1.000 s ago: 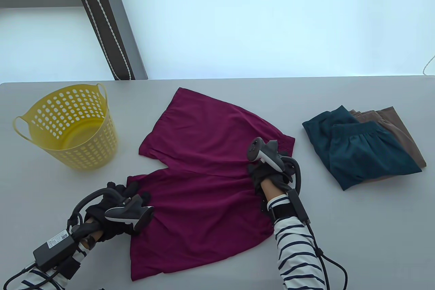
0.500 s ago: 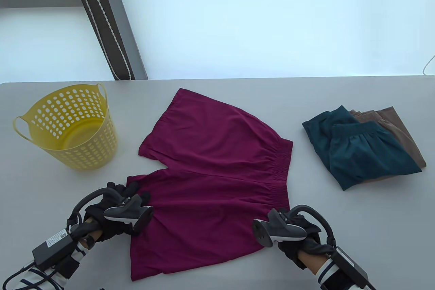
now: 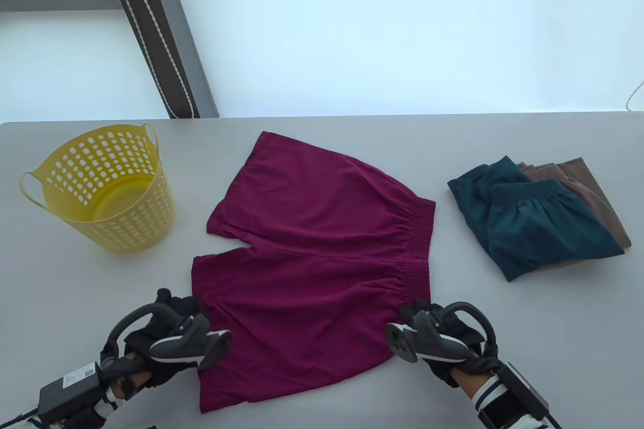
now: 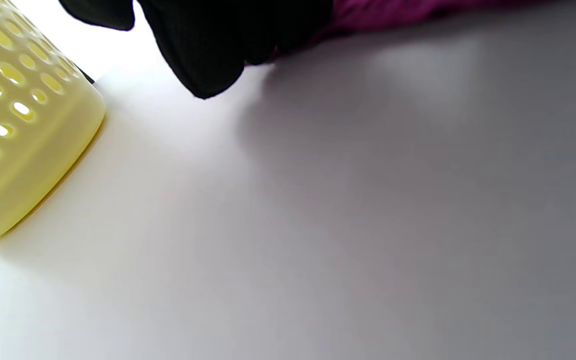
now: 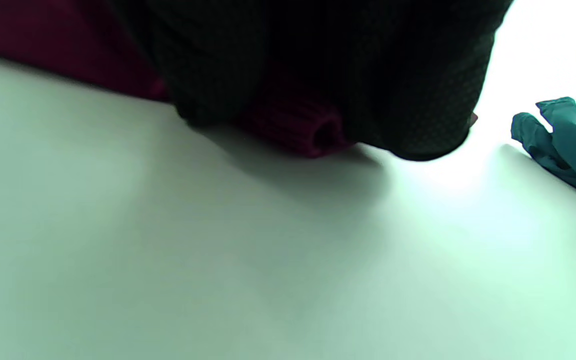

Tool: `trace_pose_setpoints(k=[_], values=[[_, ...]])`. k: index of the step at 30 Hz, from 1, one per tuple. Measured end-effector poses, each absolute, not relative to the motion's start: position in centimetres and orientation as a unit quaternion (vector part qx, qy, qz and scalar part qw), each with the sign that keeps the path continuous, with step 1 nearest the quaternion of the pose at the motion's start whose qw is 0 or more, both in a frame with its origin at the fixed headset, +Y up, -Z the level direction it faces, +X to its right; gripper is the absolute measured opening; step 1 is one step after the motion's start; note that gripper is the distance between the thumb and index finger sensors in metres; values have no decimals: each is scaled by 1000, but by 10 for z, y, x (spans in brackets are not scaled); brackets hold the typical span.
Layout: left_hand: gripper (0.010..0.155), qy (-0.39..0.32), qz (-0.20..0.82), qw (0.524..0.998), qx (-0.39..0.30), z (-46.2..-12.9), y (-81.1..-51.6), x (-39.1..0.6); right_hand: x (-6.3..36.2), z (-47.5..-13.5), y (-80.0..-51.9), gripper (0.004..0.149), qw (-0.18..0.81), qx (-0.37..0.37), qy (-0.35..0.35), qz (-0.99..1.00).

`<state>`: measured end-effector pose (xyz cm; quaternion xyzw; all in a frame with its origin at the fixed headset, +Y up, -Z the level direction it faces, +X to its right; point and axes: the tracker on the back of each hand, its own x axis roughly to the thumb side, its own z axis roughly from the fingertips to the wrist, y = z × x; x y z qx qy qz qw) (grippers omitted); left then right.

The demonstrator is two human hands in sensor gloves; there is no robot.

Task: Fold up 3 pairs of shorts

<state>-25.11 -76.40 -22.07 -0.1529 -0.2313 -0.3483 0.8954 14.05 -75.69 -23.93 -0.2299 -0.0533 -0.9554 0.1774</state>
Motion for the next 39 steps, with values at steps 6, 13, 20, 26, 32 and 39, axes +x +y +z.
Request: trace_pose_setpoints(k=[6,13,20,26,32,39], values=[[64,-234,-328,909,-103,-233,-761,-251,145,-246,-758,50,176,-230,-27,-957],[40,-313,-360,870,-123,-241,-754,-243,147,-244,-744,49,172,-253,-91,-948],[39,-421,-52,862,-278,-242,-646,-267,184,-250,-668,47,-50,-239,-287,-926],[40,-369,-48,900,-226,-293,-604,-271,198,-300,-649,47,-70,-135,-191,-970],[40,-281,-68,913,-288,-355,-651,-259,187,-343,-699,46,4,-30,-202,-979],[54,-151,-82,960,-221,-374,-697,-253,195,-344,-719,50,26,30,-202,-978]])
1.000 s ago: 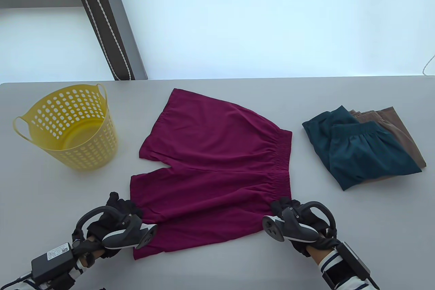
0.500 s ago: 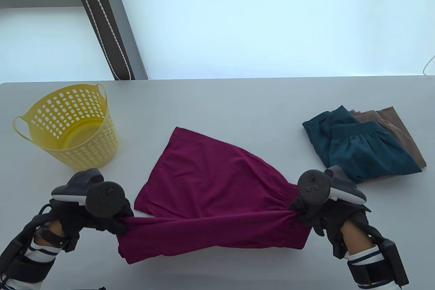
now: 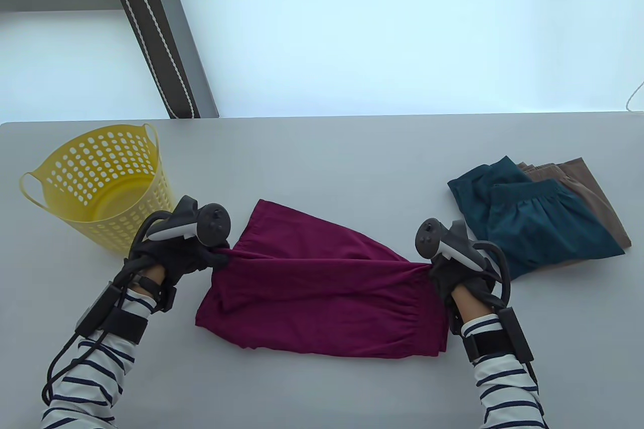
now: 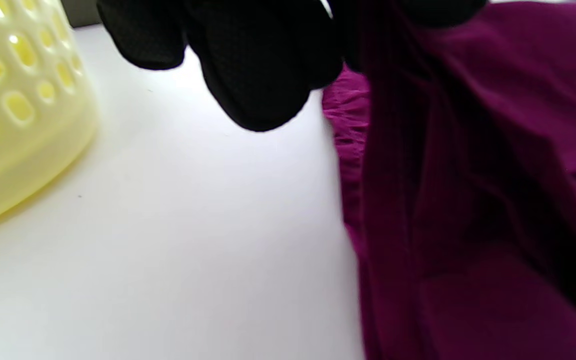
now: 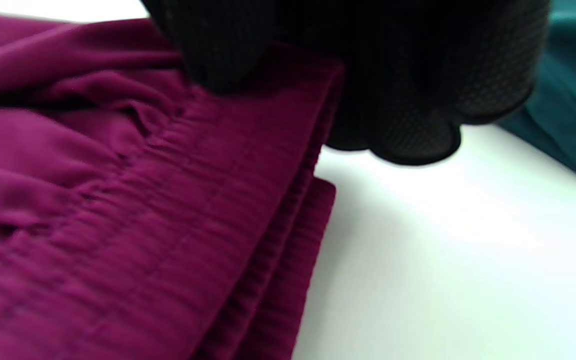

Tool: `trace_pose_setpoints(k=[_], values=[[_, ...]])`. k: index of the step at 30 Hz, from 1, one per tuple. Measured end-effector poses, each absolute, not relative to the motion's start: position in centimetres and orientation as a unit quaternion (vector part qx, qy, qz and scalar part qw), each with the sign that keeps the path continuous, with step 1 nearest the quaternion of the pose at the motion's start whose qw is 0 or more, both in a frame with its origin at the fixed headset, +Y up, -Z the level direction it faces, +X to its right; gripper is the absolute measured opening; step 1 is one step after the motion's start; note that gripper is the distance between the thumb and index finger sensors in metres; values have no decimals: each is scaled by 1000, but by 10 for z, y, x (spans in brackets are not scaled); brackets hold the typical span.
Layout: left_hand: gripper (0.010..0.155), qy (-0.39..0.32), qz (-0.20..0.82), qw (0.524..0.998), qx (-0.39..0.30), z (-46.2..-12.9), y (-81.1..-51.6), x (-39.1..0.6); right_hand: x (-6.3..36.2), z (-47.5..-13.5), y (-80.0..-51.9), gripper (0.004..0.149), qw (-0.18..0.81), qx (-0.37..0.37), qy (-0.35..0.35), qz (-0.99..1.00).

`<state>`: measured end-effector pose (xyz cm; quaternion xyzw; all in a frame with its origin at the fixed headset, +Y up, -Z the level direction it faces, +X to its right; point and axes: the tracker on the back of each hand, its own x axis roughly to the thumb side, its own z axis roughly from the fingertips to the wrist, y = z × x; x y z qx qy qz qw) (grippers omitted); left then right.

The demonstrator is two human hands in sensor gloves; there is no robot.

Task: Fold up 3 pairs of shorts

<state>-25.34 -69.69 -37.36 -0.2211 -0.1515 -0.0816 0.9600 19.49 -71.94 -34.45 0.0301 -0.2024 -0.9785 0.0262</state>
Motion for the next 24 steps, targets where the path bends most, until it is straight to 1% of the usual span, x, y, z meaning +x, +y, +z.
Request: trace_pose_setpoints(k=[1,2,4,6,8,10,12,14,15,17,18,19,21,22,23,24], values=[[63,-143,-108,965,-190,-368,-695,-253,197,-341,-715,52,29,28,-186,-982],[67,-143,-131,970,-149,-362,-692,-254,199,-335,-707,54,35,25,-163,-986],[63,-146,-146,976,-74,-341,-679,-257,202,-321,-692,57,31,14,-132,-991],[55,-176,-123,976,-37,-319,-669,-260,202,-306,-681,58,5,-4,-116,-993],[49,-211,-87,974,-5,-294,-662,-263,200,-292,-673,58,-22,-25,-110,-993],[46,-238,-68,969,0,-275,-660,-267,196,-280,-669,55,-33,-47,-112,-992],[43,-263,-53,963,-10,-257,-662,-269,192,-271,-670,51,-28,-69,-130,-989],[43,-284,-50,956,-47,-240,-671,-271,186,-264,-678,50,-3,-86,-167,-982],[43,-290,-54,954,-59,-235,-674,-271,183,-263,-685,53,16,-92,-187,-978],[42,-299,-73,948,-78,-225,-684,-270,180,-263,-698,60,48,-83,-215,-972],[42,-299,-85,947,-81,-223,-688,-270,180,-264,-706,69,64,-72,-233,-968],[42,-299,-102,945,-87,-220,-695,-270,180,-266,-719,80,81,-49,-270,-958],[43,-295,-123,943,-88,-218,-706,-270,179,-267,-741,93,78,-32,-311,-947],[43,-291,-132,943,-91,-218,-712,-270,177,-268,-754,96,76,-23,-336,-939],[43,-289,-138,943,-93,-218,-715,-269,174,-268,-757,99,88,-16,-333,-938],[43,-290,-152,940,-97,-219,-718,-268,169,-271,-760,99,124,-8,-320,-939]])
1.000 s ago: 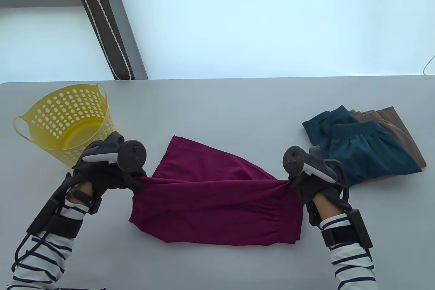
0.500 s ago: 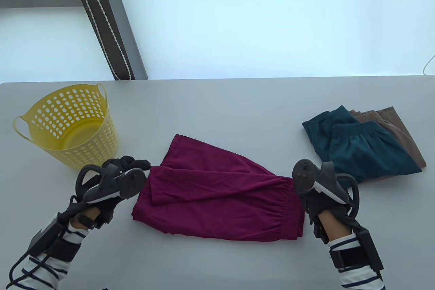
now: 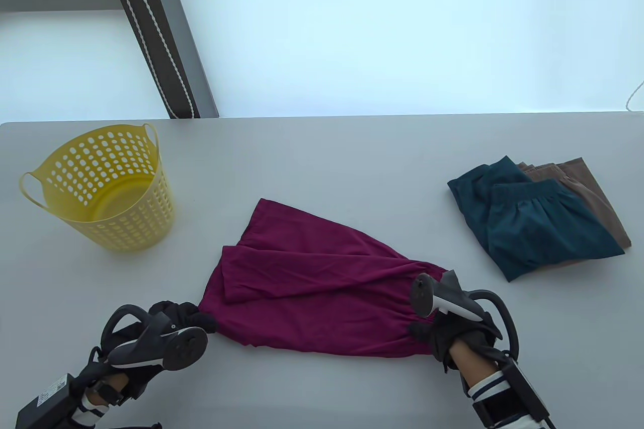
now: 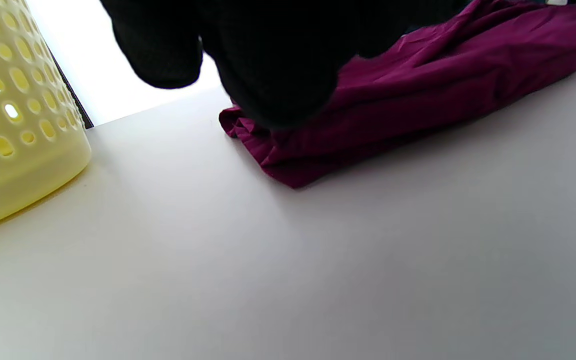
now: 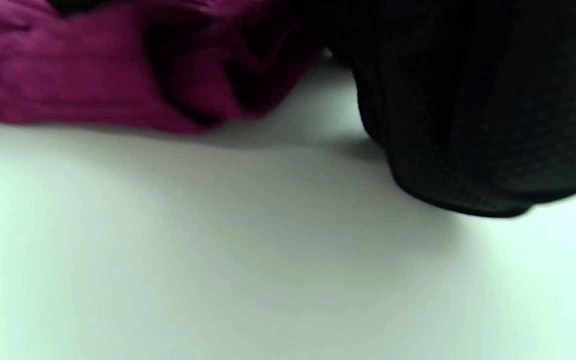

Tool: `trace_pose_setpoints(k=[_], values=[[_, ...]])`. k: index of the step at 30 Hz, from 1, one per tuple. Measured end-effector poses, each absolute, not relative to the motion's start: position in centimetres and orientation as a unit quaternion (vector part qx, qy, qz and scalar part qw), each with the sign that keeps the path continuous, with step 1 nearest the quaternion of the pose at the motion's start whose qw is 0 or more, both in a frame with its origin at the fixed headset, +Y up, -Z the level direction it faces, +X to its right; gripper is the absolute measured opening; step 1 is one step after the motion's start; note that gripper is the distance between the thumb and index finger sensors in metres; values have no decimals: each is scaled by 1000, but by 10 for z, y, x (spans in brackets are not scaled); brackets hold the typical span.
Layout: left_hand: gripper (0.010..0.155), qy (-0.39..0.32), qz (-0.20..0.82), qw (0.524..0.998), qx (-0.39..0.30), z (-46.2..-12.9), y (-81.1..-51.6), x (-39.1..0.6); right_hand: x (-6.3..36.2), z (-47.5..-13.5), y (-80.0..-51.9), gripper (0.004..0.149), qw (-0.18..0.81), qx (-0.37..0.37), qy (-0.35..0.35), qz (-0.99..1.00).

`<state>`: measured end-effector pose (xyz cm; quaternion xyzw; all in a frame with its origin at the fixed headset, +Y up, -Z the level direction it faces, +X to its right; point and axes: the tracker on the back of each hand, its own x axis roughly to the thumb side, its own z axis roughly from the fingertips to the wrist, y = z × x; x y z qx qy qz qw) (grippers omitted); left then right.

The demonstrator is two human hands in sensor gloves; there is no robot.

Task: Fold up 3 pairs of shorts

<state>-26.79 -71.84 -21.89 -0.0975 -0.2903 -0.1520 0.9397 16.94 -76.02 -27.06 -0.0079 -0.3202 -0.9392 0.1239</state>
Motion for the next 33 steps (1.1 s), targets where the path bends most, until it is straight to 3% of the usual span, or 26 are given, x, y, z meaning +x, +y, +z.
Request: trace_pose_setpoints(k=[2,5,10,13,17,21,24,27,31,33], values=[[44,-294,-175,935,-95,-219,-721,-265,166,-276,-764,98,145,8,-318,-937],[45,-299,-208,928,-80,-216,-723,-260,168,-293,-762,96,99,51,-303,-946],[46,-297,-239,923,-58,-211,-718,-259,171,-308,-755,87,76,106,-196,-972],[47,-287,-240,927,-41,-210,-712,-262,188,-307,-752,81,-87,158,-128,-975],[47,-288,-236,928,-33,-206,-706,-262,202,-304,-726,73,-141,172,-47,-974],[47,-292,-241,925,-17,-202,-701,-260,198,-303,-672,67,-102,157,67,-980],[47,-298,-243,923,-14,-199,-699,-258,170,-307,-625,64,-59,122,141,-981],[47,-299,-244,922,-15,-197,-699,-258,129,-310,-602,63,-24,74,181,-980],[47,-302,-245,921,-19,-196,-700,-258,56,-303,-598,64,-7,-20,196,-980],[47,-303,-246,920,-24,-196,-701,-258,15,-294,-615,65,-32,-94,146,-984]])
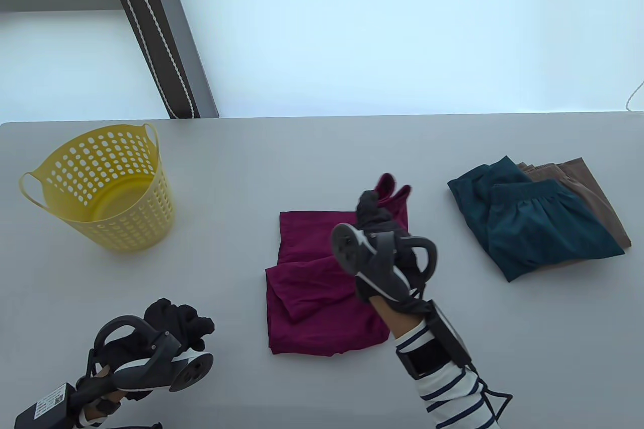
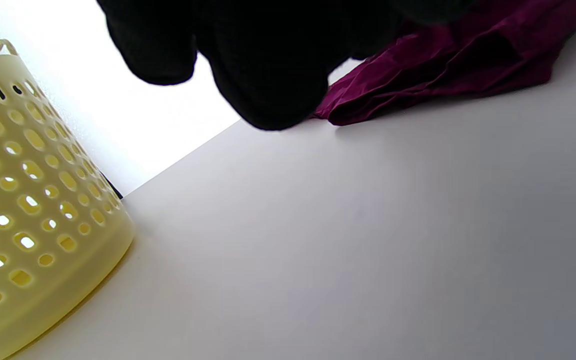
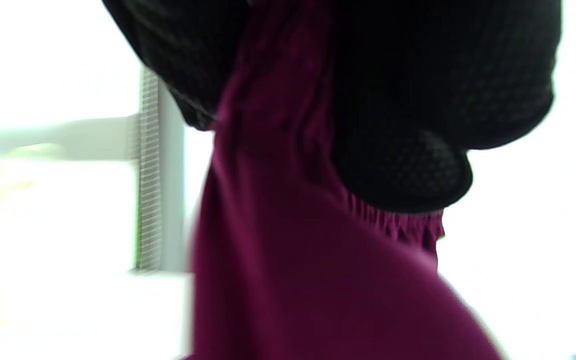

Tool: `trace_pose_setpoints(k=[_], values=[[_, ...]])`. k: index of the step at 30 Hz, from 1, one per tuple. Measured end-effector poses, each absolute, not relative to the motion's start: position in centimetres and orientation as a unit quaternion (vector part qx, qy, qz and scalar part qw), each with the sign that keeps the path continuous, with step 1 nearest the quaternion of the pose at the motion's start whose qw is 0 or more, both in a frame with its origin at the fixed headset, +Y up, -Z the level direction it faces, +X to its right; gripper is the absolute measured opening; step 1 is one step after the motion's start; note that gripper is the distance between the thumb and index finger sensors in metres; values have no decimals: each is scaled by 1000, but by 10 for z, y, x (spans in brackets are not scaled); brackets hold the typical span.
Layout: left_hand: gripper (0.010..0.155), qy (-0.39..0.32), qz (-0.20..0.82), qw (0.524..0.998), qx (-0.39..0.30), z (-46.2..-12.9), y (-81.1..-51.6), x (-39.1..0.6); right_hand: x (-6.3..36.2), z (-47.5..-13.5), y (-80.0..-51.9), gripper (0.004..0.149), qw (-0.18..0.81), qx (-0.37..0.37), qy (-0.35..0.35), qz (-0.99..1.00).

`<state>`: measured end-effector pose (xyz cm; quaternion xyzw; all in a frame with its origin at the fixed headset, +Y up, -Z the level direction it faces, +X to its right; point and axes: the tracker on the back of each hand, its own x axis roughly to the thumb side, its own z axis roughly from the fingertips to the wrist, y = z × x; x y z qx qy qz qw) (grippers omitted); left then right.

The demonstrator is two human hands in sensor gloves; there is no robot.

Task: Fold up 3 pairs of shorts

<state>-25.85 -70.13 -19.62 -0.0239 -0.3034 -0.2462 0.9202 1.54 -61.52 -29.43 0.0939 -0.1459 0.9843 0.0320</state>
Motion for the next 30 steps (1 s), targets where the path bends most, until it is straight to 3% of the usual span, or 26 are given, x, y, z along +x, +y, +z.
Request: trace_pose_setpoints(k=[2,4,6,7,10,12,14,17,19,22,24,26,28,30], values=[[47,-305,-246,919,-28,-196,-703,-259,-23,-283,-653,71,78,212,2,974],[47,-308,-247,918,-32,-195,-704,-258,-53,-270,-706,82,108,297,196,928],[47,-311,-248,917,-34,-194,-705,-258,-67,-254,-765,91,83,326,402,852],[47,-312,-248,917,-35,-194,-705,-258,-69,-249,-778,93,68,333,441,831],[47,-315,-248,915,-40,-194,-705,-257,-70,-248,-767,93,1,354,324,878],[47,-315,-249,915,-42,-194,-705,-256,-65,-253,-748,93,60,348,283,892],[47,-314,-249,915,-43,-194,-705,-256,-56,-260,-725,92,119,333,168,920],[47,-311,-248,917,-45,-194,-704,-257,-21,-280,-684,98,102,257,-13,961],[47,-310,-247,917,-46,-195,-705,-257,11,-298,-671,100,123,181,-77,973],[47,-310,-247,917,-48,-196,-705,-256,52,-324,-670,102,182,84,-57,978],[46,-309,-249,917,-50,-198,-706,-256,97,-354,-690,104,292,-33,58,954],[46,-307,-249,917,-52,-199,-707,-256,115,-366,-708,104,331,-79,127,932],[46,-302,-250,918,-57,-201,-708,-257,130,-375,-738,105,330,-125,226,908],[46,-299,-250,919,-62,-203,-710,-258,128,-378,-757,104,303,-131,263,907]])
